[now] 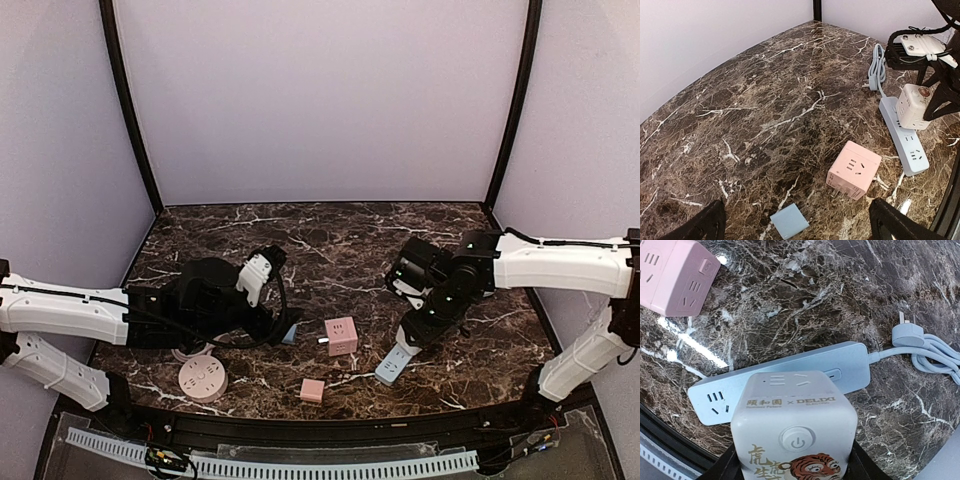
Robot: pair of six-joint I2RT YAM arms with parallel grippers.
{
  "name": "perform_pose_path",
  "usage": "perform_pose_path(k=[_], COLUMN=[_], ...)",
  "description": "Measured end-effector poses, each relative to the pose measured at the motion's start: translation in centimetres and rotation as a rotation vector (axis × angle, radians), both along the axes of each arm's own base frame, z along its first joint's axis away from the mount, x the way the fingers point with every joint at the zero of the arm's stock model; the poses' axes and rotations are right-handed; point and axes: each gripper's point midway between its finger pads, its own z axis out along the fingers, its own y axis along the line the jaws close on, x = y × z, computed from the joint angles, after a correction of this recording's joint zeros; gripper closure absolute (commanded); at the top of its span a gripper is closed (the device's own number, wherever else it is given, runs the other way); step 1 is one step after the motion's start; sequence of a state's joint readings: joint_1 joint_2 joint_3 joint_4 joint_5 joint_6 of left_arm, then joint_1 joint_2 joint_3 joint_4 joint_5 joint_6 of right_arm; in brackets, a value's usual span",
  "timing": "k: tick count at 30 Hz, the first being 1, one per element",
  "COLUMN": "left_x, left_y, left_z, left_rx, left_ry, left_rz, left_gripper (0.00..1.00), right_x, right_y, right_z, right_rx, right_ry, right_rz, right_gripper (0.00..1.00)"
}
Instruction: Insert the plug
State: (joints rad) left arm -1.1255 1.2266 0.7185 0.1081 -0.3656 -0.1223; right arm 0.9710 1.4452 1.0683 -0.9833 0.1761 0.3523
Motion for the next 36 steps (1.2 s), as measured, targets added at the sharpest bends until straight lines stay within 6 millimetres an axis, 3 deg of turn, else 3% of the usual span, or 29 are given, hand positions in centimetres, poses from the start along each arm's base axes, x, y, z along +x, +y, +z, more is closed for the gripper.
perform_pose_path(k=[36], left_x=[-0.3], left_y=[-0.4], left_z=[0.0], left_rx=[-0.009], left_ry=[-0.002], left_rz=[-0.026], left_gripper=[0.00], right_x=[0.2], right_y=[1.2], right_z=[-0.6], right_rx=[-0.086], right_ry=[-0.001], right_rz=[0.098], right_gripper=[1.00])
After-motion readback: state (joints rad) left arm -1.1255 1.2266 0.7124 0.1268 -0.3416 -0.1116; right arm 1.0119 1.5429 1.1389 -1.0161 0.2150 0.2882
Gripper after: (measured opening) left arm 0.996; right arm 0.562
